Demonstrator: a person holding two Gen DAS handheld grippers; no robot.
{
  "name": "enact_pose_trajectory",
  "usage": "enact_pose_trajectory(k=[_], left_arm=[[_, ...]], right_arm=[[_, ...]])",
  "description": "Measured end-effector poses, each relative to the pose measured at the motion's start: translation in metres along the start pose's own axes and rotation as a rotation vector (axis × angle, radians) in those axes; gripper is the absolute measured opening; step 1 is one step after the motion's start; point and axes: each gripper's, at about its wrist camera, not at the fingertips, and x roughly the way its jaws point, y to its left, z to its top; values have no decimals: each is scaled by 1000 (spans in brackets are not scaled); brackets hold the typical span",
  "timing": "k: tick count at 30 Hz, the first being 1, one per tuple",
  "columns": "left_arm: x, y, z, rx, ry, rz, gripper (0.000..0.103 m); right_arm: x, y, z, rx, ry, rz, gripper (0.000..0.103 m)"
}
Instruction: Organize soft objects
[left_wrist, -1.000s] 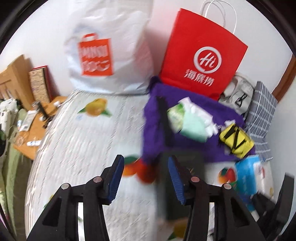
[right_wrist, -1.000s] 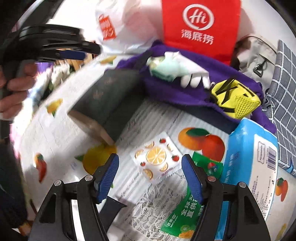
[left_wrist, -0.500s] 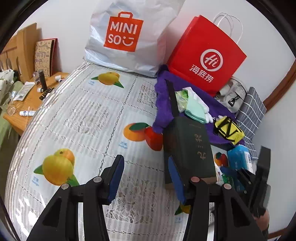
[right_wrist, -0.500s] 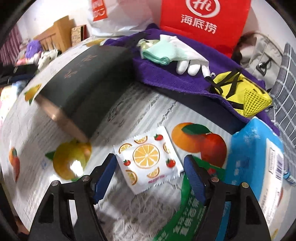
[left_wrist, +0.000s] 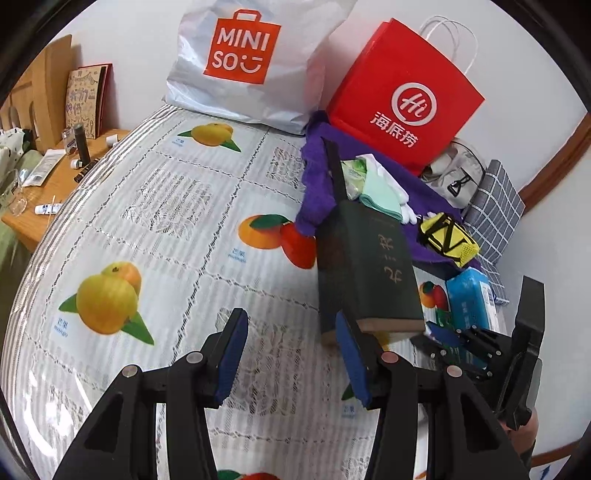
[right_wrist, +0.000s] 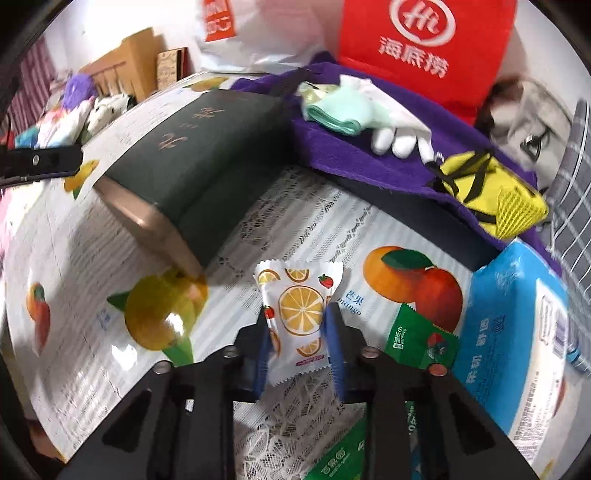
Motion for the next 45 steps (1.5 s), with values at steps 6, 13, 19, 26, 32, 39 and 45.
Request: enact_pose_trajectory(k=[6,13,19,26,32,39,45], left_arm=[[-14,-11,-15,28,9,25,47],[-18,-36,-38,66,41,24,47],[-9,-71,-58,112,104,-2,47],[13,-122,-81,192,177,-2,47],[35,-145,-91,207,229,34,47],[61,-158,-95,180,285,70,47],[72,-171,-98,216,286,119,47]], right_arm=[[-35,-9,-12,113,-69,66,3],[-87,-5,-36,142,-169,71,3],[-124,-12,-72,194,-216,32,3],[-136,-34,-123,261,-206,-26,4],[-127,-59,-169,352,-168,-39,4],[-119,-72,-191,387,-162,-19,4],[-111,-72,-191,376,-165,7,4]])
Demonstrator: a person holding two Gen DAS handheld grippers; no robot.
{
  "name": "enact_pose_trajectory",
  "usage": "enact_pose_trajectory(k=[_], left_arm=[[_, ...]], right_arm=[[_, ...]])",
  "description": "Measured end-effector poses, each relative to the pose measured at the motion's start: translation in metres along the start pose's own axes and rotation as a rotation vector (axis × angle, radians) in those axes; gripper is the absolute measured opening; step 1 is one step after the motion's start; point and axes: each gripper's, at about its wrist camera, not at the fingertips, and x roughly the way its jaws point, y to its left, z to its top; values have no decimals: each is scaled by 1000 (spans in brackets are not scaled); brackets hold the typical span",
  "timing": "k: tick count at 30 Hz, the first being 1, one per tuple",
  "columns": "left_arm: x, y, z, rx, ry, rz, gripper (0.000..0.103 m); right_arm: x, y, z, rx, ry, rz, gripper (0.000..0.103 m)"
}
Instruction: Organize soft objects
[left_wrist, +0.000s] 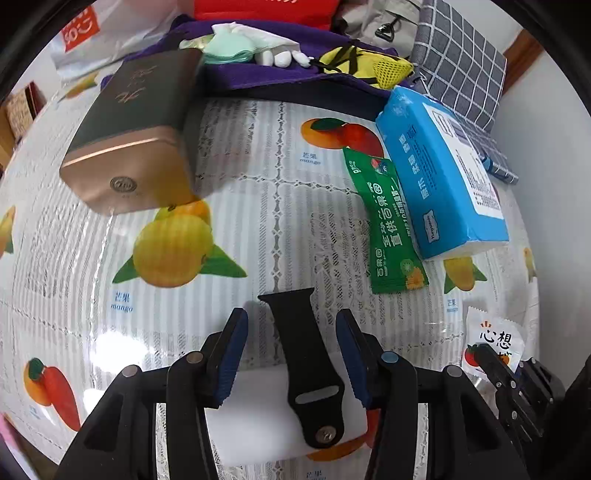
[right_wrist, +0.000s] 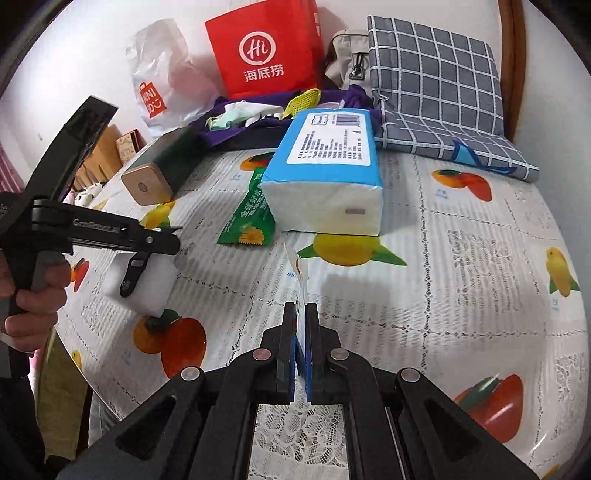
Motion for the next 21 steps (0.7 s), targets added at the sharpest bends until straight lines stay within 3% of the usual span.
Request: enact_pose_trajectory(k=[1,5,21], left_arm=[[1,-3,0,9,1,13,46],[2,-12,-1,53,-2,38,20],[-35,25,-1,-29,-101,-49,20]], right_arm=[[2,0,0,0,1,5,4],[4,-4,1,11,-2,22,4],[0,-15,2,86,-8,-10,4]])
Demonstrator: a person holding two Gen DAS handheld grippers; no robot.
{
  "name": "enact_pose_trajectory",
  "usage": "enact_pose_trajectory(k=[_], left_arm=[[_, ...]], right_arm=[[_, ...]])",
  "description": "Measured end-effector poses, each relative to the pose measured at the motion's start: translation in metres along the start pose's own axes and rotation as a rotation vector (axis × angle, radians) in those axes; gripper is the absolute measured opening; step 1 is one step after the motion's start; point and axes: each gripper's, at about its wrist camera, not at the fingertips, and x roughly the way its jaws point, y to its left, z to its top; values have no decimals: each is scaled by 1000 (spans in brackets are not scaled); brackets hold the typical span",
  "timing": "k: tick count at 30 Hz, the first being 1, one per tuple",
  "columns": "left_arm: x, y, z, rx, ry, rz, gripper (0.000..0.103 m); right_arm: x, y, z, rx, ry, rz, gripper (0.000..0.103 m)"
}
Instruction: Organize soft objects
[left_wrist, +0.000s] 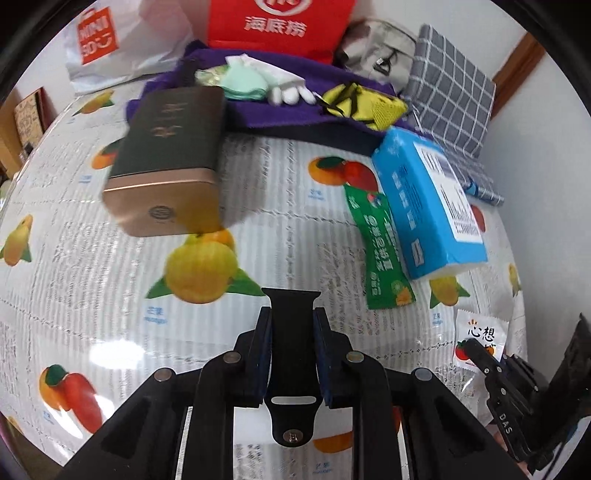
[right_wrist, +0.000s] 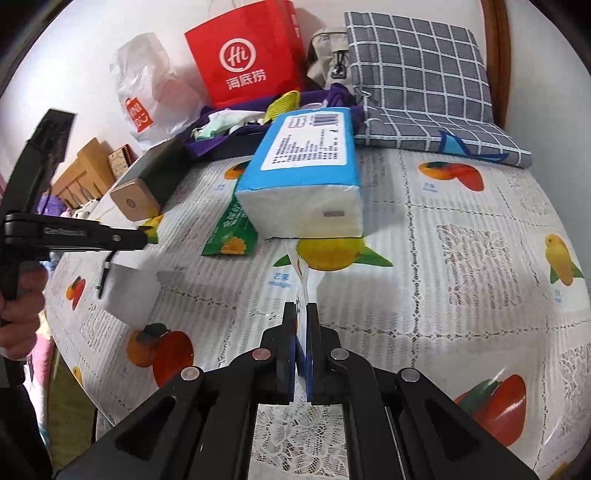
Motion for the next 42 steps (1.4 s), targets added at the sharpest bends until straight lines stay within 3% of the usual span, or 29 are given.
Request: enact_pose_trajectory(k=[11,17,21,30,42], left_arm=[[-20,53,-5,-93,-38,25,20],[-29,70,-9,-122,-60,-6,20],[-39,71,-5,-107,-87,-32,20],[-59,66,16,-70,-146,-75,20],[-77,60,59,-36,-219,-52,20]], right_arm=[[-9,5,9,33,-3,-43,4],[-23,18,22,15,-24,-58,4],[-34,25,34,2,-42,-84,4],[-45,35,72,35,-73,-51,4],[-38,46,129,4,-93,-23,5]])
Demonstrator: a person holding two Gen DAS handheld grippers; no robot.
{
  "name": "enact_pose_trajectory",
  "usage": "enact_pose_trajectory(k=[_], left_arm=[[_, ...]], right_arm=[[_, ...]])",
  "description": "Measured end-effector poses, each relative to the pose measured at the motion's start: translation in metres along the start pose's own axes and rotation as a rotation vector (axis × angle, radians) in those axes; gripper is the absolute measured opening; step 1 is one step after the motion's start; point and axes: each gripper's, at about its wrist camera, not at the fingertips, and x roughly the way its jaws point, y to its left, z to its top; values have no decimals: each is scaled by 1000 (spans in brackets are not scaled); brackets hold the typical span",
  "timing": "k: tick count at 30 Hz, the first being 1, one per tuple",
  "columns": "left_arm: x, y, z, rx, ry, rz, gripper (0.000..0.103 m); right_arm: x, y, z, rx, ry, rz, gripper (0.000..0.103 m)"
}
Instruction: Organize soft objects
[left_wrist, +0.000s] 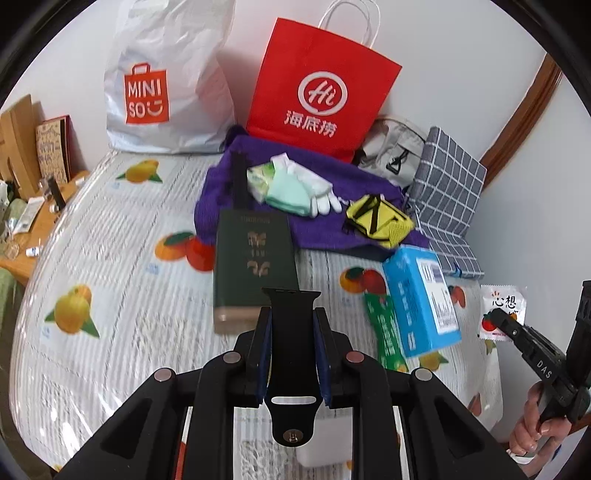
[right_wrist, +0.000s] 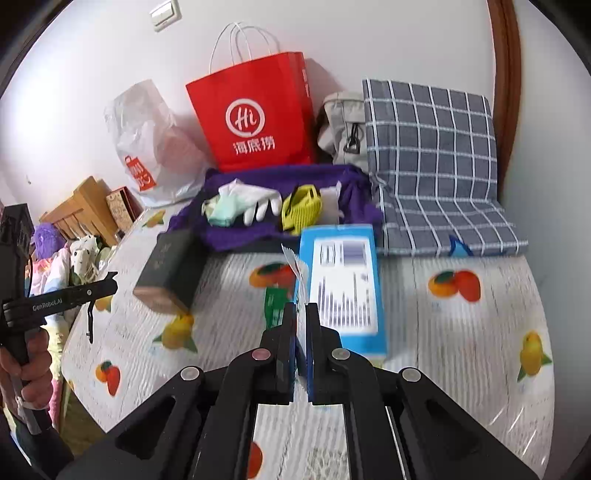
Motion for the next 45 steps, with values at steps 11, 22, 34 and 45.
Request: enact_pose_trajectory(k=[11,22,34,45], left_arm=[[7,-20,52,63,-58,52,20],[18,-40,106,128,-100,87,20],[69,-53,142,158,-40,73,20],[127,-44,153,144,40,51,20]], right_arm=[[19,-3,59,-30,-46,-38,5],[48,-8,103,-32,-76,-49,5],[106,-13,139,-37,-19,-54,5],[168,-26,154,-44,62,-72,5]])
